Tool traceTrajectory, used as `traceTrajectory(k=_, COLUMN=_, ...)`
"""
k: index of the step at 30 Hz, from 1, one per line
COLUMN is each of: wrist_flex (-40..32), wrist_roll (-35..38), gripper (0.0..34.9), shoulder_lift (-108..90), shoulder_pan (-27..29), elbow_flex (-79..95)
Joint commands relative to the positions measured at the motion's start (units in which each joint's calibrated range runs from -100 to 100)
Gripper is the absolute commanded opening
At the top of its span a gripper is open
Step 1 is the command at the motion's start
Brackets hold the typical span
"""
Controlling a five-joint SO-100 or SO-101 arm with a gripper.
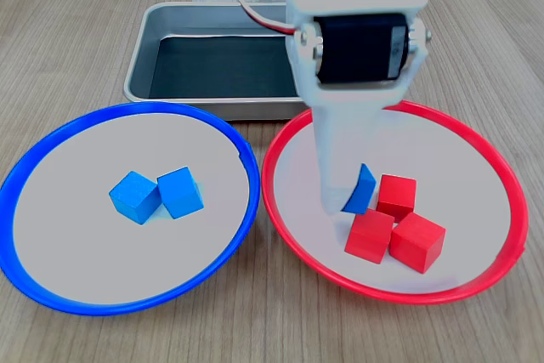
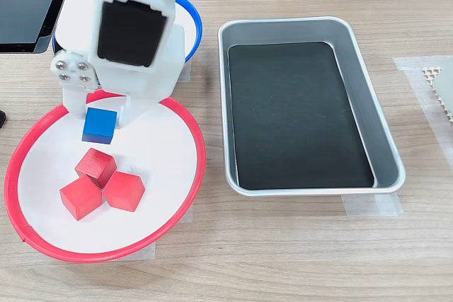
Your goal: Relocate any misplaced blocks to their matching dishes.
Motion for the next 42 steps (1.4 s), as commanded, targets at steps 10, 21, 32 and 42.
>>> traceTrajectory(k=10, wrist_flex=-1.0, wrist_roll=6.3, gripper=0.4, shoulder_lift=-9.41, shoulder_pan=10.13, elbow_flex=-1.43)
traceTrajectory(k=21, wrist_flex=-2.4, wrist_roll=10.84, gripper=0.4, shoulder_lift=-7.7, shoulder_pan=19.17, elbow_flex=1.76)
traceTrajectory(k=32, wrist_flex=-6.78, wrist_roll=12.01, gripper=0.4, shoulder_lift=5.35, shoulder_pan=19.64, elbow_flex=-7.16)
traceTrajectory(k=42, wrist_flex=-5.38, wrist_roll=13.14, gripper=9.6, shoulder_lift=7.56, shoulder_pan=18.6, elbow_flex=-7.62)
